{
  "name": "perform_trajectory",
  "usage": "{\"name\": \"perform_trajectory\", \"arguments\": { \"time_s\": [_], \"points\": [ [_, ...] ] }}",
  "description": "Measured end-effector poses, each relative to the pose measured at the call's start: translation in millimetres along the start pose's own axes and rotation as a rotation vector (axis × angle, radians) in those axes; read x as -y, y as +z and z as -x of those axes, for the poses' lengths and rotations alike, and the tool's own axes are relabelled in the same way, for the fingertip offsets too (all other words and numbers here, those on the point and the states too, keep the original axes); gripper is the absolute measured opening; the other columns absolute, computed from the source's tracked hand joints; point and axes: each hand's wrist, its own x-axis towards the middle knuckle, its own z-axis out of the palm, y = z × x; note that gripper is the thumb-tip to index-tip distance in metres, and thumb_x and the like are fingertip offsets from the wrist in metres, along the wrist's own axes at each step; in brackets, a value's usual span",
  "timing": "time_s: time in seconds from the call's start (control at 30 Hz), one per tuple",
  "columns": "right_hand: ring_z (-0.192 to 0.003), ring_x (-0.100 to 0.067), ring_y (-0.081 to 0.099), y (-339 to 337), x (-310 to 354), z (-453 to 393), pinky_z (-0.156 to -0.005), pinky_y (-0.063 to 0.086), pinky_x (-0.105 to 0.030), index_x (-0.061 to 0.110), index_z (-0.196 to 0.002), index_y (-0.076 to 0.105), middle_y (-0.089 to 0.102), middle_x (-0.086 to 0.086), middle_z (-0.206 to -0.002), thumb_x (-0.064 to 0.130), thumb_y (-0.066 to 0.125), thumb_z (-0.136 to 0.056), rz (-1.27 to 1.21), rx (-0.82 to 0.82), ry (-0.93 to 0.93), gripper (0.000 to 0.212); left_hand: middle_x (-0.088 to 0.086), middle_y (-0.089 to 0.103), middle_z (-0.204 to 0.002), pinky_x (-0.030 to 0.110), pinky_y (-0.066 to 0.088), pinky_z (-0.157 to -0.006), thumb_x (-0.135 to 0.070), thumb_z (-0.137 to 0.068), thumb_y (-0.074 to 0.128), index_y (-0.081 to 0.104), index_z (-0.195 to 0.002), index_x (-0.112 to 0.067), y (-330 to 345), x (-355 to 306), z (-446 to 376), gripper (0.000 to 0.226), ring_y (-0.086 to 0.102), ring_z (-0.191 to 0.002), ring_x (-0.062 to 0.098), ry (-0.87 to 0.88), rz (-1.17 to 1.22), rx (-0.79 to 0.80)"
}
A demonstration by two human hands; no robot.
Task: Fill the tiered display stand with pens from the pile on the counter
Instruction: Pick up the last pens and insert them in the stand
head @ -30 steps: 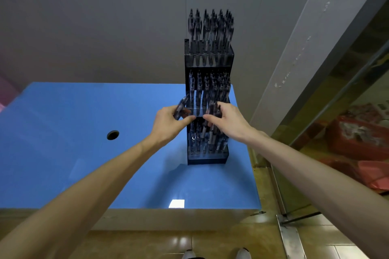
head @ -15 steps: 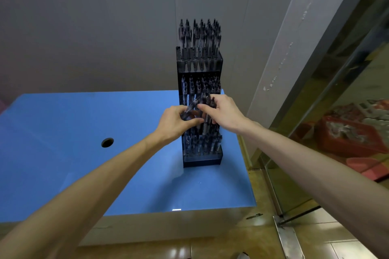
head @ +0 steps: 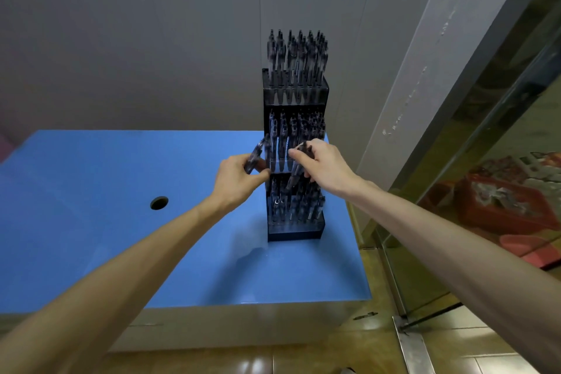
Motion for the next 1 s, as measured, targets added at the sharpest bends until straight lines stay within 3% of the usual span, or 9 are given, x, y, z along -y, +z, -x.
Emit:
{"name": "perform_trajectory", "arguments": {
  "time_s": [0.07, 0.13, 0.33, 0.53, 0.63, 0.7, 0.77, 0.87, 1.0],
  "points": [
    [-0.066, -0.030, 0.066, 0.8, -7.1, -3.9, -0.068, 0.057, -0.047, -0.007, -0.084, 0.055, 0.065, -0.023, -0.075, 0.036, 0.055, -0.104, 0.001, -0.024, 0.029, 0.048, -0.010, 0.041, -0.049, 0.029, 0.030, -0.054, -0.031, -0.083, 0.075, 0.072, -0.070, -0.026, -3.0, 2.5, 1.8, 0.015, 0.027, -0.050, 0.012, -0.027, 0.011, -0.007],
    [-0.065, -0.028, 0.068, 3.1, -13.6, -8.1, -0.070, 0.058, -0.049, -0.006, -0.088, 0.060, 0.068, -0.021, -0.075, 0.035, 0.058, -0.102, 0.003, -0.032, 0.076, 0.044, -0.010, 0.034, -0.048, 0.029, 0.028, -0.054, -0.029, -0.083, 0.076, 0.072, -0.067, -0.025, -3.1, 4.0, 5.2, 0.017, 0.024, -0.050, 0.011, -0.041, 0.038, -0.005],
    [-0.073, -0.018, 0.068, 9.4, -17.8, -10.2, -0.072, 0.058, -0.037, 0.016, -0.093, 0.071, 0.071, -0.002, -0.080, 0.031, 0.069, -0.096, 0.043, -0.039, 0.033, 0.016, -0.011, 0.031, -0.045, 0.028, 0.027, -0.054, -0.031, -0.086, 0.080, 0.075, -0.073, -0.025, 11.2, 15.5, 17.0, 0.015, 0.023, -0.049, 0.011, -0.084, 0.071, 0.052],
    [-0.079, -0.011, 0.065, 8.3, -19.2, -9.0, -0.073, 0.051, -0.025, 0.015, -0.100, 0.075, 0.070, 0.003, -0.083, 0.028, 0.078, -0.089, 0.139, 0.003, -0.021, 0.018, -0.011, 0.046, -0.053, 0.031, 0.034, -0.057, -0.028, -0.081, 0.082, 0.075, -0.076, -0.030, 25.2, 27.1, 21.5, 0.009, 0.032, -0.052, 0.012, -0.082, 0.009, 0.093],
    [-0.079, -0.012, 0.065, 9.2, -19.1, -7.9, -0.074, 0.053, -0.026, 0.016, -0.106, 0.074, 0.070, 0.002, -0.085, 0.027, 0.079, -0.088, 0.196, 0.015, -0.060, 0.022, 0.005, 0.065, -0.071, 0.040, 0.046, -0.058, -0.036, -0.077, 0.079, 0.074, -0.077, -0.033, 28.5, 31.2, 21.0, 0.005, 0.051, -0.062, 0.023, -0.085, -0.063, 0.100],
    [-0.078, -0.013, 0.065, 11.3, -17.0, -8.8, -0.077, 0.055, -0.029, 0.015, -0.105, 0.075, 0.071, 0.002, -0.085, 0.025, 0.076, -0.091, 0.234, 0.066, -0.071, 0.018, 0.011, 0.057, -0.067, 0.038, 0.037, -0.055, -0.035, -0.080, 0.078, 0.075, -0.078, -0.027, 28.2, 33.2, 19.7, 0.009, 0.043, -0.059, 0.023, -0.065, -0.153, 0.125],
    [-0.082, -0.016, 0.066, 13.5, -13.3, -9.9, -0.080, 0.056, -0.034, 0.013, -0.107, 0.075, 0.072, 0.000, -0.089, 0.023, 0.070, -0.095, 0.300, 0.139, -0.087, 0.016, 0.005, 0.046, -0.060, 0.032, 0.029, -0.055, -0.035, -0.081, 0.077, 0.075, -0.079, -0.021, 27.0, 35.1, 17.5, 0.014, 0.033, -0.057, 0.019, -0.049, -0.239, 0.153],
    [-0.090, -0.023, 0.065, 13.0, -5.8, -12.4, -0.081, 0.053, -0.034, 0.009, -0.115, 0.070, 0.070, -0.004, -0.097, 0.018, 0.062, -0.099, 0.379, 0.212, -0.092, 0.020, 0.008, 0.061, -0.068, 0.031, 0.032, -0.054, -0.038, -0.079, 0.076, 0.075, -0.079, -0.021, 27.7, 37.9, 13.2, 0.018, 0.038, -0.058, 0.019, -0.070, -0.299, 0.200],
    [-0.083, -0.023, 0.059, 6.2, 1.4, -18.3, -0.071, 0.045, -0.032, 0.009, -0.109, 0.062, 0.059, 0.003, -0.081, 0.016, 0.060, -0.099, 0.382, 0.186, -0.073, 0.012, 0.004, 0.069, -0.072, 0.030, 0.037, -0.055, -0.035, -0.079, 0.079, 0.076, -0.078, -0.023, 31.8, 39.9, 12.0, 0.012, 0.046, -0.059, 0.021, -0.119, -0.273, 0.244]
  ]
}}
